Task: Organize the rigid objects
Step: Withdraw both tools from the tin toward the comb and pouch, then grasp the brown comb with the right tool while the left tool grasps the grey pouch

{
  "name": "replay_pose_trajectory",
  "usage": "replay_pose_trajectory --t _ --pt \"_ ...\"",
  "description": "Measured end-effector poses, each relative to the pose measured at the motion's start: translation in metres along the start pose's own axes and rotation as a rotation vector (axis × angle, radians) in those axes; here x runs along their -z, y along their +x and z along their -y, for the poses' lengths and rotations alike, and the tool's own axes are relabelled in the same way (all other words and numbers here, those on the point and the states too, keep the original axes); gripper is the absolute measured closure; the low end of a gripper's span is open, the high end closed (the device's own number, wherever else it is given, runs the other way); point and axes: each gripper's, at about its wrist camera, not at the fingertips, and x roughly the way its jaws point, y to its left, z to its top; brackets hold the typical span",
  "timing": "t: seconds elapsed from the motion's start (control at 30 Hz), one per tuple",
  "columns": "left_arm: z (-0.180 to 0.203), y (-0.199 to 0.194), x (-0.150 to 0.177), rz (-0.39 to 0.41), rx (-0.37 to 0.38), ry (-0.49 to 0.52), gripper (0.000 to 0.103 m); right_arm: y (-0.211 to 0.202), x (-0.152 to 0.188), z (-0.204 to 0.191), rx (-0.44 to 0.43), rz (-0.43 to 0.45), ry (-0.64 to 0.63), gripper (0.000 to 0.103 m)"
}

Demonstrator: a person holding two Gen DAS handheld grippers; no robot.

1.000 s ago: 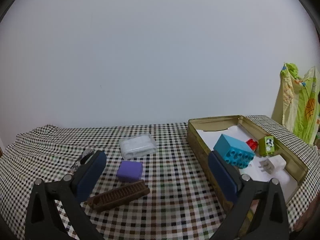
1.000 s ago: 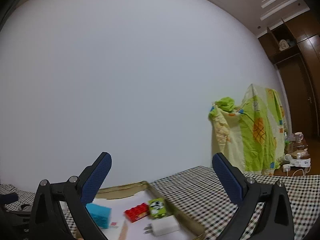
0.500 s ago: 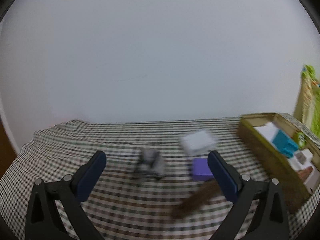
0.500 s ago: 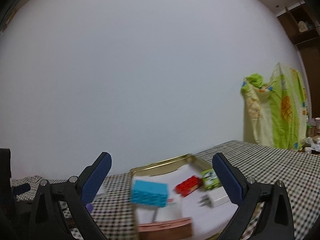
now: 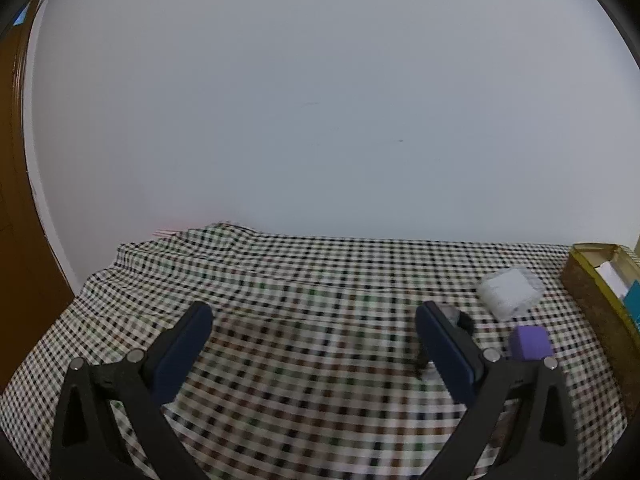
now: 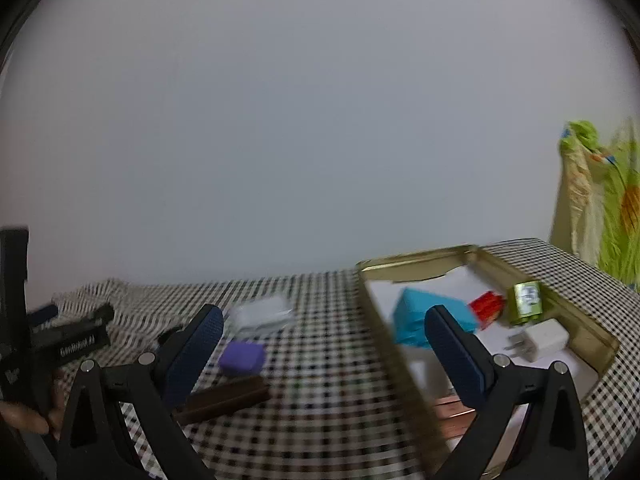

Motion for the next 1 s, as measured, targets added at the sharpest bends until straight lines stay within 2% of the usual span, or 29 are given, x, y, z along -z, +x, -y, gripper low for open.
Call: replay_pose_trajectory --t 0.17,0.23,0.3,0.43,0.5,0.57,0.63,0.67,0.77,0.83,0.87,0.93,1.0 --pt "-0.017 0.007 0.0 0.0 -0.03 -0.004 0.0 0.02 0.004 -0.021 -0.058 -0.127 0.036 0.003" --pt "-0.022 0.01 0.002 -0.012 -0.034 -0.023 0.0 0.029 0.006 -0.029 -0.072 -0.192 0.048 0.013" --pt "-0.025 0.012 0.001 -0.022 -0.047 -0.035 0.001 0.04 0.013 -0.038 -0.087 -0.271 0.062 0.019" --pt "-0.022 0.013 0.003 -0.022 -0.062 -0.028 0.001 0.065 0.025 -0.048 -0.104 -0.421 0.129 0.023" --pt "-0.02 0.013 0.004 -0.024 -0.068 -0.02 0.001 0.076 0.031 -0.053 -0.084 -0.485 0.144 0.024" --pt "-0.019 0.015 0.006 -0.028 -0.067 -0.02 0.001 0.087 0.034 -0.057 -0.078 -0.525 0.159 0.023" --pt "-0.02 0.017 0.006 -0.032 -0.068 -0.023 0.001 0.09 0.031 -0.064 -0.072 -0.513 0.145 0.025" --pt "-0.02 0.018 0.007 -0.036 -0.069 -0.025 0.001 0.095 0.032 -0.07 -0.074 -0.536 0.125 0.025" --pt "-0.016 0.013 0.006 -0.048 -0.067 -0.026 0.001 0.103 0.033 -0.092 -0.076 -0.572 -0.062 0.029" --pt "-0.016 0.013 0.006 -0.053 -0.066 -0.023 0.001 0.102 0.033 -0.097 -0.11 -0.574 -0.152 0.04" --pt "-0.016 0.013 0.006 -0.053 -0.064 -0.021 0.001 0.101 0.033 -0.095 -0.158 -0.578 -0.172 0.044" --pt "-0.014 0.014 0.007 -0.054 -0.059 -0.012 0.001 0.1 0.03 -0.085 -0.203 -0.59 -0.204 0.06" --pt "-0.011 0.012 0.006 -0.055 -0.053 -0.003 0.001 0.099 0.028 -0.072 -0.26 -0.602 -0.218 0.071"
